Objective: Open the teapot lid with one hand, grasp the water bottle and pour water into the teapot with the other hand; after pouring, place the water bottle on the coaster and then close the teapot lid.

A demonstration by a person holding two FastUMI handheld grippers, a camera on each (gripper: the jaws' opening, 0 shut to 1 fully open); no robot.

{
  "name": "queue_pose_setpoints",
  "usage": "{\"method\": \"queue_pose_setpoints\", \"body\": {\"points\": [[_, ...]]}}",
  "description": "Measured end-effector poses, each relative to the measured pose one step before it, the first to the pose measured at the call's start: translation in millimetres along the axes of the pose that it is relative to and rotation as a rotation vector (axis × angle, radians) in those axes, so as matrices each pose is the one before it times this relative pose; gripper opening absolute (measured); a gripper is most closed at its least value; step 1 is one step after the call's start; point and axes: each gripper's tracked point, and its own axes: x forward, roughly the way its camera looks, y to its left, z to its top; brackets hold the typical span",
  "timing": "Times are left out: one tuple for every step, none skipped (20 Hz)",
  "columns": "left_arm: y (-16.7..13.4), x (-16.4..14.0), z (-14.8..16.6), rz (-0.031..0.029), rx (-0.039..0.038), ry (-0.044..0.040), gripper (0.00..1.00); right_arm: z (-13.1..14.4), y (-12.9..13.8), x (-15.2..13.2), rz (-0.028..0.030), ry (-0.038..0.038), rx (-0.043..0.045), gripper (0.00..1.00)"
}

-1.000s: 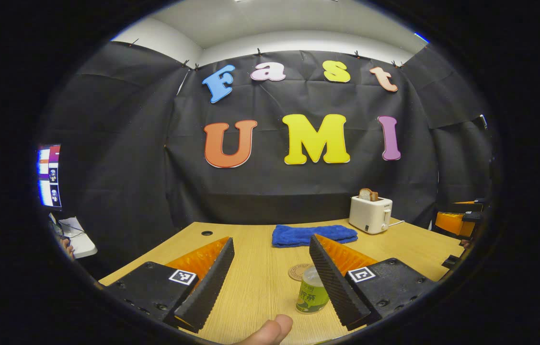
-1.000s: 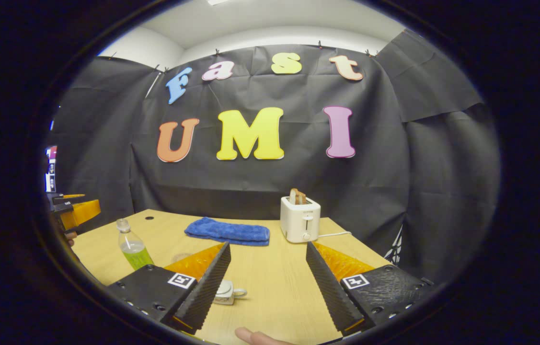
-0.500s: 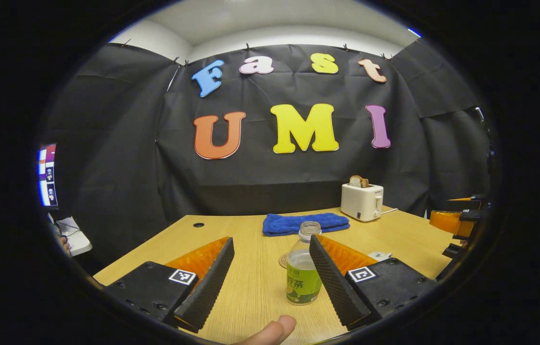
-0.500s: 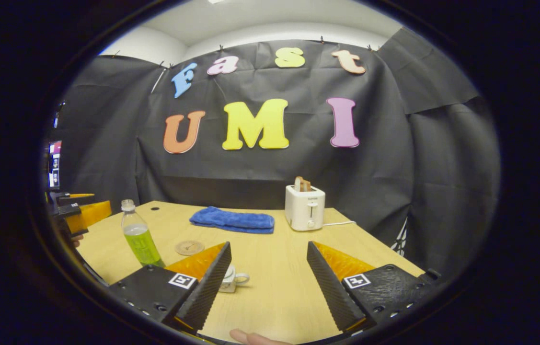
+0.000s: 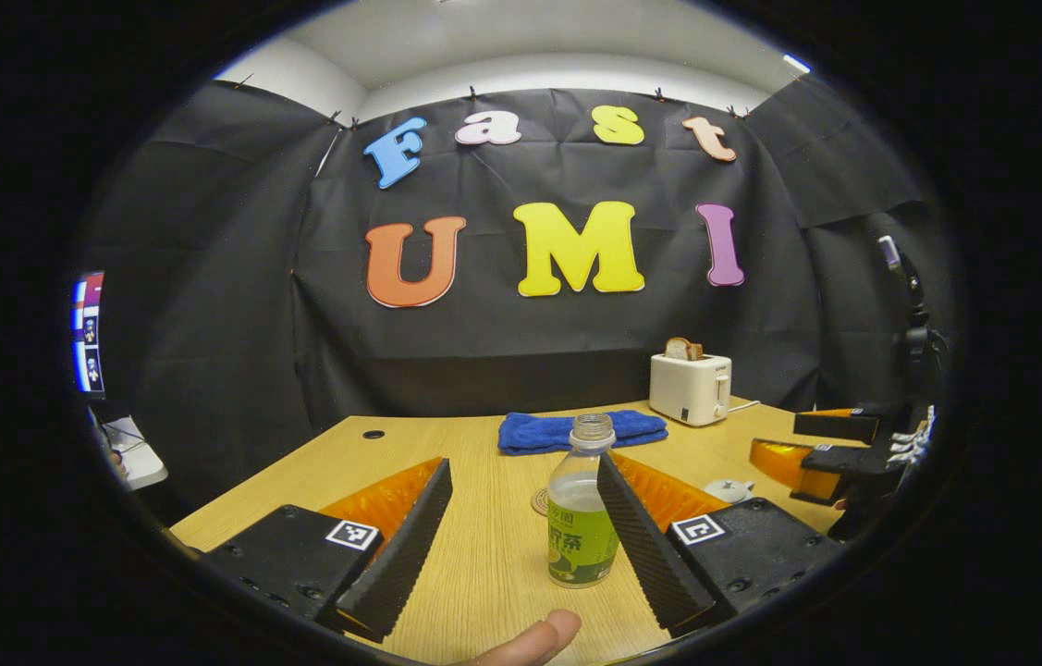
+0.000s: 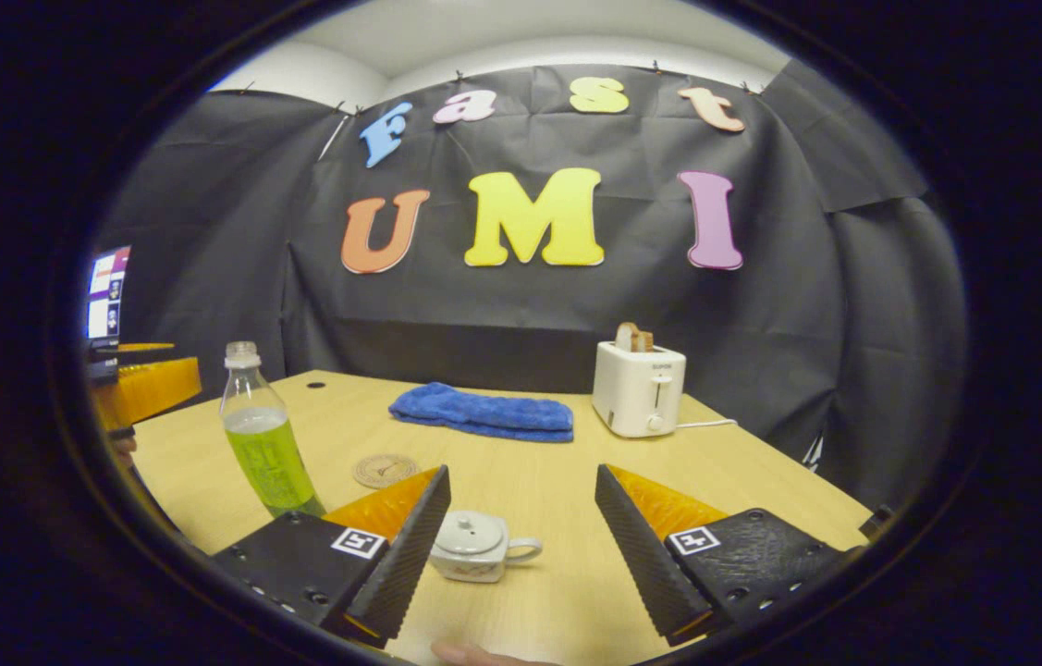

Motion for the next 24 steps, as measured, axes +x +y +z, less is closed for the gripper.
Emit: {"method": "queue_pose_setpoints", "body": {"points": [[-0.57, 0.48, -1.76, -0.00459, -0.00360, 0.00139, 0.99, -3.71, 7.71, 6.05, 0.01782, 0.00836, 0.00642, 0.92], [-0.38, 0.92, -1.68, -0.00602, -0.00091, 0.00286, 0.99, -3.55, 2.98, 7.17, 0.00530, 0.00770, -0.00186, 0.92], [-0.52, 0.98, -3.17, -0.00145, 0.00264, 0.00484, 0.99, -3.47, -4.92, 8.53, -0.02912, 0.00876, 0.00701, 0.87], [0.18, 0.17, -2.29, 0.00162, 0.00293, 0.00520, 0.99, -7.53, 0.75, 4.65, -0.00475, 0.01597, 0.02575, 0.78], [1.44, 0.55, -1.80, 0.00017, -0.00150, 0.00386, 0.99, -7.98, 3.77, 6.97, 0.02209, 0.02662, 0.02927, 0.63], [-0.21, 0.16, -0.62, -0.00191, -0.00336, 0.00297, 0.99, -6.77, 4.59, 4.50, 0.00992, 0.02238, 0.00614, 0.53], [1.29, -0.41, -1.50, 0.00336, 0.00012, 0.00044, 0.99, -4.98, 3.74, 0.34, 0.00999, 0.01381, -0.00593, 0.53], [1.96, 0.89, -1.33, 0.00133, 0.00195, -0.00035, 0.99, 3.67, 4.00, 3.20, 0.01137, -0.00424, -0.00471, 0.49], [-0.02, 1.15, -1.22, -0.00455, 0.00329, 0.00188, 0.99, -6.05, -0.46, 1.53, -0.00552, 0.00106, -0.00915, 0.48], [0.19, -0.36, -2.40, -0.00045, 0.00369, 0.00373, 0.99, 1.94, 0.13, -0.24, 0.00061, -0.00869, -0.00461, 0.35], [0.54, 0.59, -2.87, 0.00368, 0.00265, 0.00415, 0.99, -0.99, 1.60, -1.68, 0.00619, -0.00112, -0.00802, 0.28], [-0.87, 0.99, -1.77, -0.00072, -0.00015, 0.00449, 0.99, -1.30, -2.13, 2.37, -0.00103, -0.00141, 0.01227, 0.22], [-0.99, -0.23, -1.74, -0.00366, -0.00289, 0.00361, 0.99, 2.52, 1.38, -4.59, 0.00607, 0.00517, 0.00818, 0.07], [-1.03, 0.35, -1.55, -0.00321, -0.00286, 0.00444, 0.99, -1.67, -3.52, 3.63, 0.00184, -0.01117, -0.00075, 0.05], [-1.54, 0.90, -1.07, -0.00371, -0.00423, 0.00241, 0.99, 1.65, 1.69, 0.87, -0.00145, 0.00679, -0.01092, 0.02], [-2.06, 1.02, -2.63, -0.00504, -0.00193, 0.00625, 0.99, 4.40, 0.43, -0.50, -0.00200, -0.00721, -0.01423, 0.01], [-1.50, 0.81, -4.56, -0.00260, 0.00126, 0.00767, 0.99, 4.85, 0.83, -3.24, -0.00105, -0.00934, -0.01493, 0.02], [-1.72, 0.70, -3.26, -0.00170, 0.00335, 0.00903, 0.99, 7.28, -1.50, -2.31, -0.00086, -0.01800, -0.00622, 0.02], [-1.70, 0.68, -2.15, -0.00409, 0.00404, 0.00649, 0.99, 8.06, -3.12, -4.98, -0.00575, -0.02357, -0.00698, 0.02], [-2.32, 0.47, -2.23, -0.00430, 0.00351, 0.00783, 0.99, 9.38, -2.37, -4.01, -0.00147, -0.02322, -0.00375, 0.02], [-2.41, 1.15, -2.43, -0.00239, 0.00351, 0.00885, 0.99, 8.60, -1.40, -3.12, -0.00046, -0.01782, -0.00303, 0.02], [-1.44, 1.02, -4.45, -0.00134, 0.00431, 0.01262, 0.99, 7.37, -3.99, -3.13, -0.00231, -0.01139, -0.00372, 0.02], [-1.09, 0.55, -3.88, 0.00036, 0.00449, 0.01116, 0.99, 6.60, -4.15, -4.13, -0.00416, -0.01284, -0.00209, 0.02], [-3.70, -0.31, -2.99, -0.00456, 0.00439, 0.00616, 1.00, 7.43, -4.96, -4.66, -0.00209, -0.01440, -0.00290, 0.02]]}}
